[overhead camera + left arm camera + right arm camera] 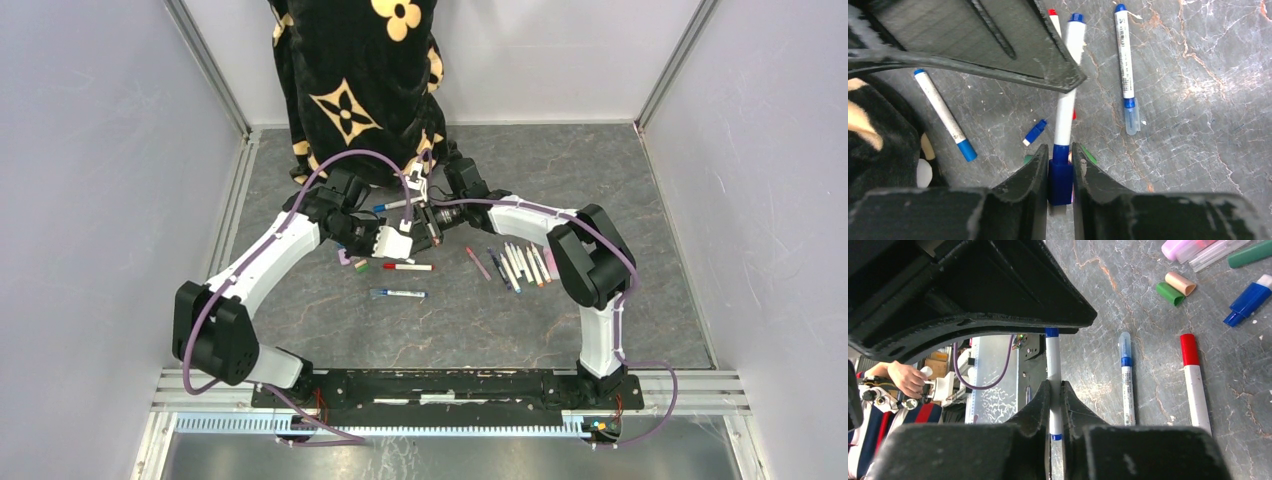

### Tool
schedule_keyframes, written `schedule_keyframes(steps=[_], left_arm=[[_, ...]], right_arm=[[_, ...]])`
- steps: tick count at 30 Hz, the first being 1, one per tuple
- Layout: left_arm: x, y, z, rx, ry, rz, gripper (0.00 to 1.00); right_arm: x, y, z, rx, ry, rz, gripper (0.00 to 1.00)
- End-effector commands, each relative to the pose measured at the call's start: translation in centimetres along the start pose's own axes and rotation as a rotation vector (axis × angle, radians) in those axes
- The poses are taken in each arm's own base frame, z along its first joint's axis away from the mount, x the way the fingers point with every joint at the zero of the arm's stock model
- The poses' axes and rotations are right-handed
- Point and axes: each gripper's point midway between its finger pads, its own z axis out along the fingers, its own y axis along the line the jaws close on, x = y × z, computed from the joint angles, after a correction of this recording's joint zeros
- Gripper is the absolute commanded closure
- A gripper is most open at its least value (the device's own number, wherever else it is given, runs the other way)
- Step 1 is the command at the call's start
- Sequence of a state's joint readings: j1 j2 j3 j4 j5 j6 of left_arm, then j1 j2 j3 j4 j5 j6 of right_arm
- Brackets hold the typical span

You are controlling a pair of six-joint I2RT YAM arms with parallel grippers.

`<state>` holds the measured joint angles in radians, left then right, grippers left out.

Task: Open the pen caps

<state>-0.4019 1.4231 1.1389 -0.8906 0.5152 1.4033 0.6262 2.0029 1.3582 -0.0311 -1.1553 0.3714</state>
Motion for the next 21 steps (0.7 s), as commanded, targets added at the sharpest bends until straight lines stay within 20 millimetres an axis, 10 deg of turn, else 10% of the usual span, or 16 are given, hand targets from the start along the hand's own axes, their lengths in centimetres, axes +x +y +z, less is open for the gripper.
schedule_keyframes(steps=[1, 11, 16, 21], left_arm=[[-0.1, 0.1, 0.1, 0.008, 0.013, 0.057, 0.84], [-1.2, 0.1, -0.4, 0.007, 0.01, 0.087, 0.98], [-0.5, -0.6, -0.4, 0.028, 0.039, 0.103, 0.98], [3.0, 0.4, -1.1, -0.001, 0.221, 0.163, 0.98]], right_arm=[[-0.7, 1.4, 0.5, -0.053, -0.015, -0.048, 0.84], [-0.7, 0.5, 3.0, -0.032, 0.011, -0.017, 0.7], [-0.7, 0.0, 2.8, 0.0, 0.008, -0.009, 1.0], [1.4, -1.6, 1.6, 0.114, 0.073, -0.013, 1.0]])
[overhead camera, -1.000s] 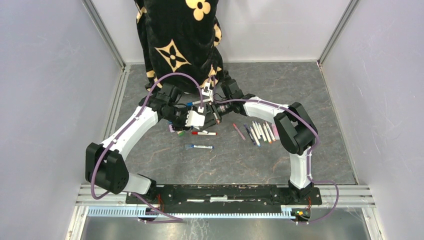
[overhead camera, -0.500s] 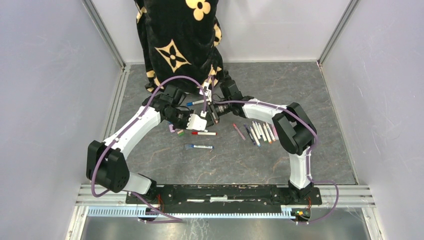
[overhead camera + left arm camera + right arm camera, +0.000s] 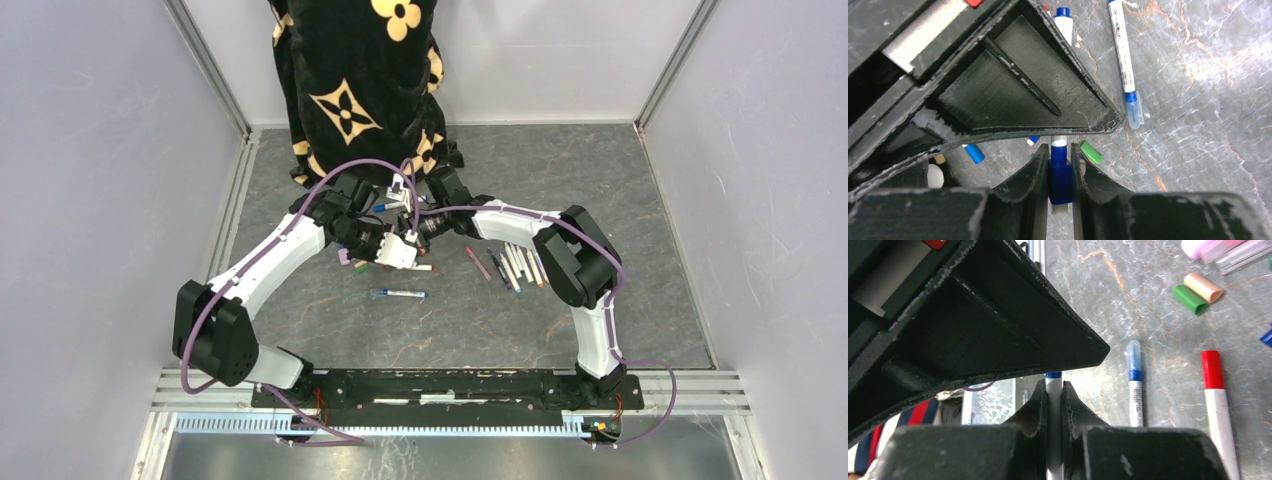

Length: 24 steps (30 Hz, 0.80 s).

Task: Open the pen caps

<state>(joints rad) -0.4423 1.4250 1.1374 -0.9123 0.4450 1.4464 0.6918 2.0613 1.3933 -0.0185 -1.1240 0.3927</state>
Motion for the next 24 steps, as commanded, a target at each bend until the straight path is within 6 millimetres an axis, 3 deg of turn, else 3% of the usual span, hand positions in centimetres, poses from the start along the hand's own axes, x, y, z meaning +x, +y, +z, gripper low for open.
schedule_keyframes(steps=[1, 7, 11, 14, 17, 20, 24], left_arm=[[3.9, 1.2, -1.7, -0.038, 0.204, 0.114, 0.98], [8.3, 4.6, -5.5, -0.105, 0.312, 0.153, 0.98], [9.3, 5.0, -5.9, -0.133, 0.338, 0.187, 0.98], [9.0, 4.7, -4.7, -0.166, 0.306, 0.203, 0.98], [7.6, 4.7, -3.5, -0.182, 0.207, 0.105, 0.98], [6.5, 4.4, -1.6, -0.149, 0.107, -0.061, 0.98], [7.9, 4.7, 1.1, -0.119, 0.109, -0.249, 0.96]], right_arm=[[1.1, -1.7, -1.7, 0.139, 0.045, -0.022, 1.0], [5.3, -3.0, -4.5, 0.219, 0.065, 0.024, 1.0], [5.8, -3.0, -5.8, 0.235, 0.034, 0.036, 1.0], [5.3, -2.8, -6.5, 0.246, 0.023, 0.021, 1.0], [4.2, -3.2, -8.5, 0.325, -0.025, 0.002, 1.0], [3.1, -5.8, -13.0, 0.548, -0.115, 0.011, 0.98], [3.2, -8.4, -18.8, 0.831, -0.264, 0.048, 0.96]])
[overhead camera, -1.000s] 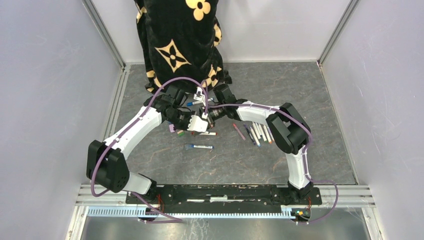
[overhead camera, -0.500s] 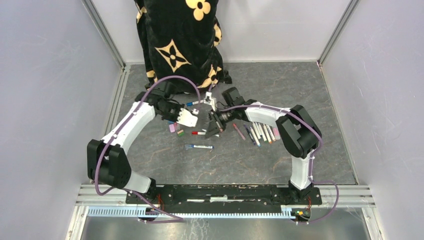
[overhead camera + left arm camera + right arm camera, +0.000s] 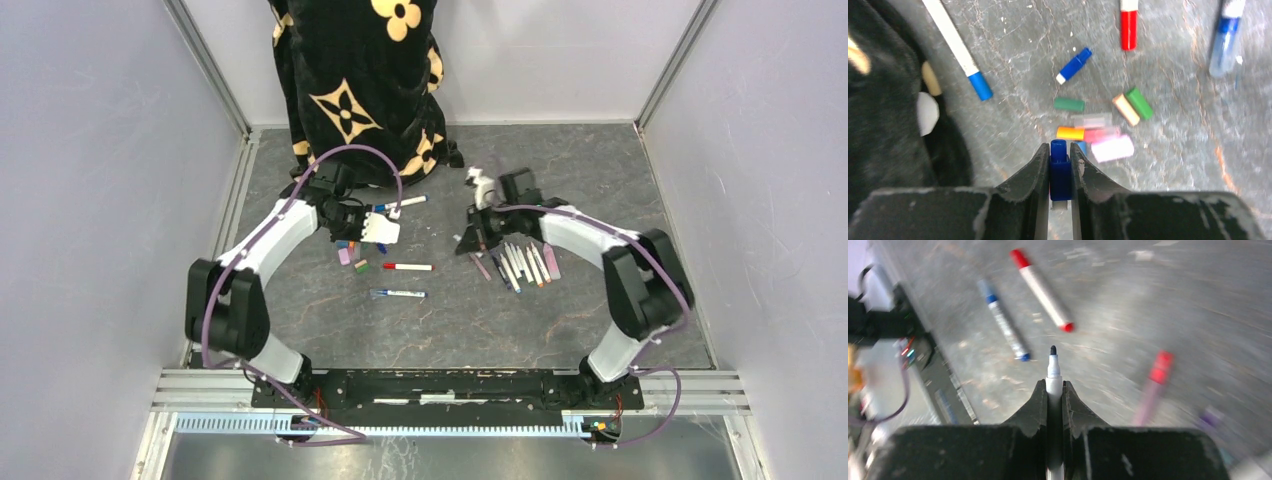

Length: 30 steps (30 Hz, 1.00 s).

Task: Open the pen caps

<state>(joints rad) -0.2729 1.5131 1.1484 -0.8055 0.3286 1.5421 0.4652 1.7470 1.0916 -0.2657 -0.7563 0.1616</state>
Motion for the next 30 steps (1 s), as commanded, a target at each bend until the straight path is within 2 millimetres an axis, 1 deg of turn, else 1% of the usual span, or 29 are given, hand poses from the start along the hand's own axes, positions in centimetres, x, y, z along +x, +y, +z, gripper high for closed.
schedule_keyframes(steps=[1, 2, 4, 7, 10, 13, 15, 18, 21, 23, 25, 26, 27, 28, 29, 30], left_arm=[[-0.1, 1.2, 2.9, -0.001, -0.036, -0.247, 0.95], [0.3, 1.2, 3.5, -0.001, -0.022, -0.28, 0.93], [1.1, 1.7, 4.6, -0.019, 0.006, -0.311, 0.89], [1.8, 1.2, 5.9, 0.005, 0.029, -0.359, 0.8], [2.0, 0.9, 6.7, 0.026, 0.031, -0.387, 0.72], [1.8, 0.8, 7.1, 0.037, 0.021, -0.409, 0.67], [1.7, 0.7, 7.2, 0.049, 0.013, -0.419, 0.65], [1.5, 0.5, 7.2, 0.063, 0.014, -0.424, 0.61], [1.5, 0.6, 6.7, 0.063, 0.021, -0.434, 0.57], [1.2, 1.4, 5.9, 0.041, 0.014, -0.451, 0.55], [0.6, 2.5, 4.9, 0.016, -0.001, -0.471, 0.52], [0.3, 3.1, 4.3, 0.002, -0.009, -0.484, 0.46], [-0.1, 4.1, 3.4, -0.022, -0.018, -0.498, 0.44], [-0.2, 4.5, 2.9, -0.033, -0.024, -0.519, 0.43], [-0.5, 5.7, 1.9, -0.064, -0.035, -0.534, 0.42], [-0.7, 6.5, 1.0, -0.085, -0.041, -0.558, 0.41]], right_arm=[[-2.0, -6.1, -4.8, 0.382, -0.175, 0.004, 0.96], [-1.5, -7.2, -5.5, 0.45, -0.177, 0.01, 0.95], [-0.8, -8.4, -6.6, 0.547, -0.191, 0.0, 0.96], [0.2, -9.8, -8.0, 0.653, -0.208, 0.001, 0.96], [1.0, -10.6, -8.6, 0.709, -0.216, 0.005, 0.95], [1.4, -11.1, -9.0, 0.742, -0.226, 0.002, 0.95], [1.6, -11.3, -9.1, 0.755, -0.225, -0.004, 0.91], [2.2, -11.7, -9.1, 0.77, -0.21, -0.006, 0.84], [2.7, -12.0, -9.1, 0.777, -0.202, -0.002, 0.8], [3.0, -12.1, -9.0, 0.784, -0.191, -0.003, 0.76], [3.1, -12.2, -9.1, 0.788, -0.184, -0.007, 0.72], [3.1, -12.2, -9.2, 0.788, -0.183, -0.011, 0.7], [3.0, -12.1, -9.2, 0.788, -0.18, -0.011, 0.68], [2.9, -12.0, -9.3, 0.789, -0.182, -0.016, 0.67], [2.7, -11.8, -9.4, 0.787, -0.186, -0.02, 0.66], [2.5, -12.0, -9.8, 0.809, -0.194, -0.021, 0.66]])
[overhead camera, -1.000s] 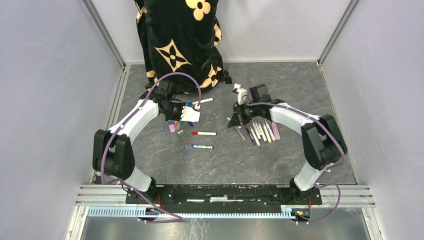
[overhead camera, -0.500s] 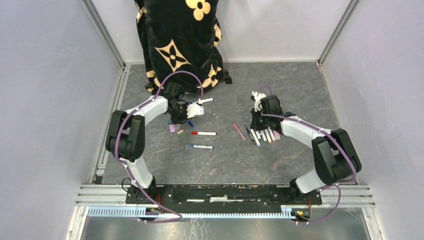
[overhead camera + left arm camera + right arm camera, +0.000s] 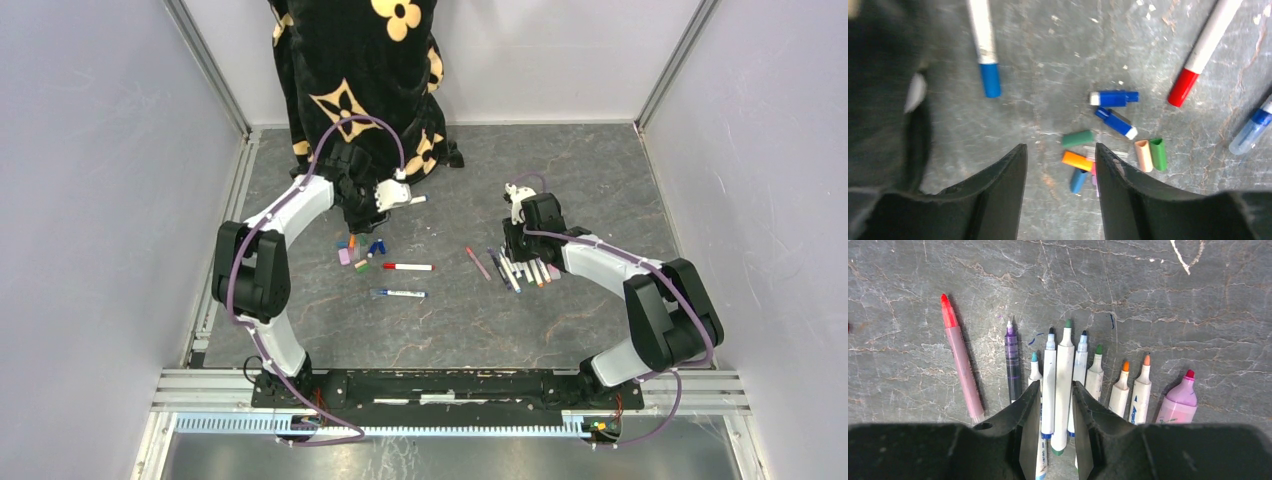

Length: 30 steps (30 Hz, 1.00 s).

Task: Open the pen caps

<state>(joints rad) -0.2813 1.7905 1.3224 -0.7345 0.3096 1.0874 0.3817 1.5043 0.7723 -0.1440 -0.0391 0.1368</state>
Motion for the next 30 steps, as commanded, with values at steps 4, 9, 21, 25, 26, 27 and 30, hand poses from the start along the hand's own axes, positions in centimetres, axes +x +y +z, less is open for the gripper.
schedule_keyframes(steps=[4, 9, 21, 25, 26, 27, 30], left_arm=[[-5.0, 4.7, -8.1, -0.157, -0.129, -0.18, 0.1], [-6.5, 6.0, -12.4, -0.225, -0.197, -0.231, 0.04], [-5.3, 9.3, -18.9, -0.406, -0.414, -0.466, 0.0], [-4.1, 8.9, -18.3, -0.375, -0.424, -0.516, 0.0], [-4.0, 8.6, -17.8, -0.339, -0.424, -0.518, 0.0], [-3.9, 8.3, -17.6, -0.31, -0.425, -0.519, 0.0], [-3.5, 8.0, -17.4, -0.268, -0.428, -0.534, 0.0]], right_arm=[[-2.8, -0.6, -1.6, 0.046, -0.095, -0.016, 0.7], [-4.9, 0.3, -2.3, 0.02, -0.147, -0.041, 0.72], [-15.7, 11.7, 0.4, -0.364, -0.331, -0.528, 0.02], [-17.7, 14.3, 2.8, -0.388, -0.405, -0.66, 0.02], [-18.3, 15.0, 3.4, -0.405, -0.428, -0.675, 0.02], [-18.8, 15.6, 3.9, -0.423, -0.443, -0.682, 0.02], [-19.7, 17.0, 5.4, -0.464, -0.488, -0.695, 0.02]])
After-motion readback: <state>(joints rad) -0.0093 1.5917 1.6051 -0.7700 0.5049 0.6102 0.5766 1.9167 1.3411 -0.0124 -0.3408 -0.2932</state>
